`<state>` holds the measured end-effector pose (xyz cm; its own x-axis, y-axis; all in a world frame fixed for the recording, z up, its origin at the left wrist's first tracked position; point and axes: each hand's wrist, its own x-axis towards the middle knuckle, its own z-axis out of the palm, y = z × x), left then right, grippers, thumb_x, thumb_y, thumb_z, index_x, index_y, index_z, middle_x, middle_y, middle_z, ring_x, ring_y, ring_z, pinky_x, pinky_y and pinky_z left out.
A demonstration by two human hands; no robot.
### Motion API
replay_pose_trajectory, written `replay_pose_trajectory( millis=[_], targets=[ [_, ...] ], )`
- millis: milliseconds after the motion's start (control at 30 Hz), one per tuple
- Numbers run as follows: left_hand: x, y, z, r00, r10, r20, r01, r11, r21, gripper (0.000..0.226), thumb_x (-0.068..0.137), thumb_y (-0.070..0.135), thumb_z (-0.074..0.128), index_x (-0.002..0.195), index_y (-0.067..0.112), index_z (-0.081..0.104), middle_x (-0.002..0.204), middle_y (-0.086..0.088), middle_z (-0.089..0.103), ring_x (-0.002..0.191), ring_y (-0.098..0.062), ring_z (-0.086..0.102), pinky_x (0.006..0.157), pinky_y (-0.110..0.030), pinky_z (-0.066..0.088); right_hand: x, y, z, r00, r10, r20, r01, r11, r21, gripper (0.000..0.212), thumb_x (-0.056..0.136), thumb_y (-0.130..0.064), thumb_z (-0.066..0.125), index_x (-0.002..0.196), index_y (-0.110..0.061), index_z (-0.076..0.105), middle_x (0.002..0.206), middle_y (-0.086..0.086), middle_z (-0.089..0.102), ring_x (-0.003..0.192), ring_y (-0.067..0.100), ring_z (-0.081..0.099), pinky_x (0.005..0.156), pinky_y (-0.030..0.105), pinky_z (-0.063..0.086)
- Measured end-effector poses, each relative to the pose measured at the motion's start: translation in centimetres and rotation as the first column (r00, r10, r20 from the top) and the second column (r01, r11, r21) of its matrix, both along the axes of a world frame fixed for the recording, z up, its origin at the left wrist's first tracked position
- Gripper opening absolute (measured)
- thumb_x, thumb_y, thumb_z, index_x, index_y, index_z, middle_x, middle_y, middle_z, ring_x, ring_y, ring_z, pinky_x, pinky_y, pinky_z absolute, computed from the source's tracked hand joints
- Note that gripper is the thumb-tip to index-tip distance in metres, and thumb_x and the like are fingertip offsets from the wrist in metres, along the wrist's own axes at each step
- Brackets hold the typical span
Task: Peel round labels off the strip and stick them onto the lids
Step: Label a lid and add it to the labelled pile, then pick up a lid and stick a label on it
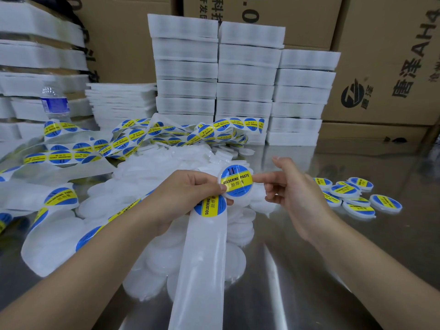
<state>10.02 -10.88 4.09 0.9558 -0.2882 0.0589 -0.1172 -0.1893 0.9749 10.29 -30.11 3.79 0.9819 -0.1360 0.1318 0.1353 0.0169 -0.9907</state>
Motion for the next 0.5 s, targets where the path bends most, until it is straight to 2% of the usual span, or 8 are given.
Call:
replay_pose_trajectory(
  millis=[233,367,500],
  targets=[
    [-0.41,-0.31,0.23,1.0,-0.01,0.026,0.011,0.999,-0.052,0.026,0.087,0.016,0.063,0.067,0.024,0.077,0.083,-0.004,0.076,0.082,-0.013,0.073,0.069,-0.014,0.055,-0.05,-0.01,0.01,0.996,-0.066,0.054,0.065,0.997,0.029,0.045,0.088,-0.041,0.048,0.063,-0.019,0.077,0.048,-0.005,0.052,0.049,0.011,0.04,0.059,0.023,0.04],
    [-0.42,-0.18,0.35,0.999,0.016,0.044,-0.013,0.999,-0.051,0.029,0.089,0.014,0.061,0.065,0.023,0.076,0.082,-0.004,0.076,0.075,-0.01,0.072,0.064,-0.014,0.053,0.01,0.01,-0.11,0.989,-0.109,0.1,0.101,0.991,0.082,0.037,0.088,-0.036,0.051,0.067,-0.021,0.078,0.052,-0.006,0.052,0.049,0.01,0.041,0.058,0.024,0.038],
    [-0.39,-0.03,0.57,0.999,0.028,0.035,-0.025,0.997,-0.075,0.029,0.089,0.014,0.06,0.065,0.021,0.076,0.082,-0.005,0.076,0.071,-0.009,0.071,0.06,-0.013,0.052,-0.02,-0.71,0.42,0.987,-0.119,0.104,0.105,0.985,0.136,0.036,0.089,-0.031,0.05,0.07,-0.016,0.075,0.053,-0.005,0.053,0.046,0.009,0.041,0.049,0.019,0.039]
  ],
)
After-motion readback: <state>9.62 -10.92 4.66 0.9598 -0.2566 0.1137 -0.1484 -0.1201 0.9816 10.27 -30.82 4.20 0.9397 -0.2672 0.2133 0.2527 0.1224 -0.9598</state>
